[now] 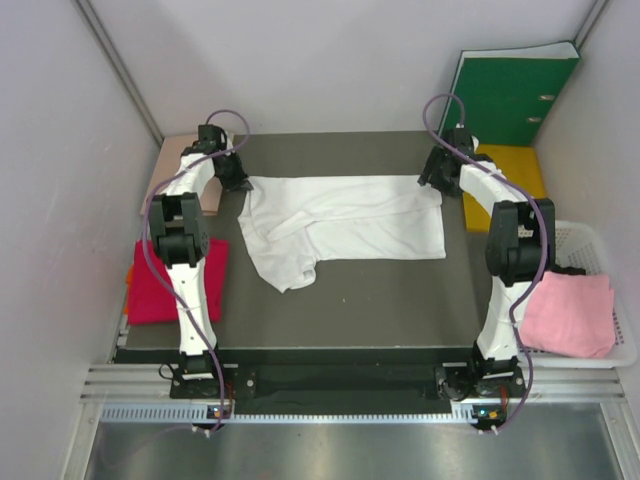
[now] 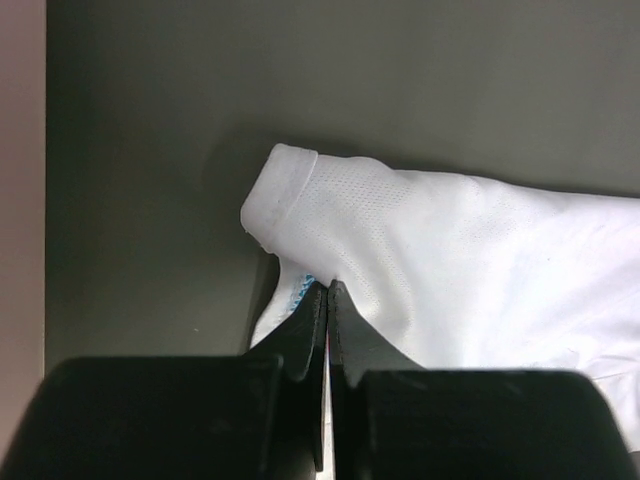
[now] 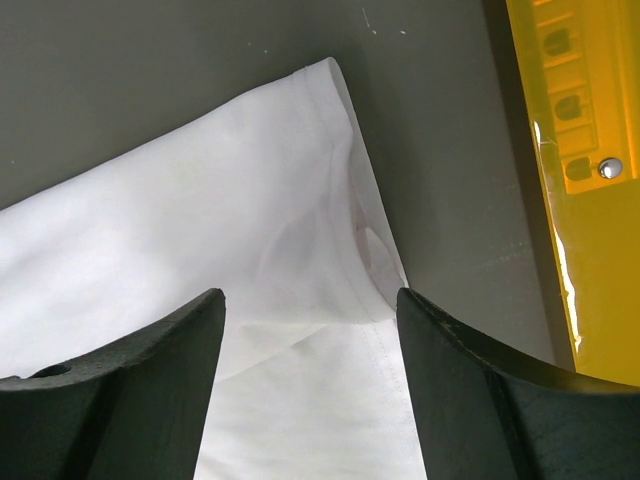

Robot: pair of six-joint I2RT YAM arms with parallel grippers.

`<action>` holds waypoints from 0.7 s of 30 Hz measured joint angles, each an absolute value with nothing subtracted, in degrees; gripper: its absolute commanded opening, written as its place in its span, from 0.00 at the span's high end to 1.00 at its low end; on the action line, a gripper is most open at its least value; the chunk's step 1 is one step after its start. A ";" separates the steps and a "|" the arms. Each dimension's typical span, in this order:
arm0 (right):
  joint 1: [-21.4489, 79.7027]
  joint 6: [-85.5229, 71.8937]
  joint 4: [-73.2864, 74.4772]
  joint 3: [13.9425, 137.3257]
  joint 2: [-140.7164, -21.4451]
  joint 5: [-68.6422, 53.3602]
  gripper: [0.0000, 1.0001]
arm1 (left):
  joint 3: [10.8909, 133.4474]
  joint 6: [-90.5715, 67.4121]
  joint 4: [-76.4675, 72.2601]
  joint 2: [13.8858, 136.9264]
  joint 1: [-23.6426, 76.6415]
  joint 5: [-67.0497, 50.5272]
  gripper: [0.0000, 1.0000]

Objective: Fold and stack the t-shirts
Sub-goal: Fold the flattened tshirt in 1/3 of the way

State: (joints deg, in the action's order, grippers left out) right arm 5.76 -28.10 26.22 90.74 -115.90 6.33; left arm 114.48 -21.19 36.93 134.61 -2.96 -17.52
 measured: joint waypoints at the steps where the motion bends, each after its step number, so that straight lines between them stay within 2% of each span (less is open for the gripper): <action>1: 5.76 -28.10 26.22 90.74 -115.90 6.20 0.31 | 114.48 -21.21 36.80 134.61 -2.96 -17.54 1.00; 21: 5.76 -28.05 26.57 89.93 -115.90 5.91 0.31 | 117.89 -26.41 26.94 132.68 -3.25 -16.58 1.00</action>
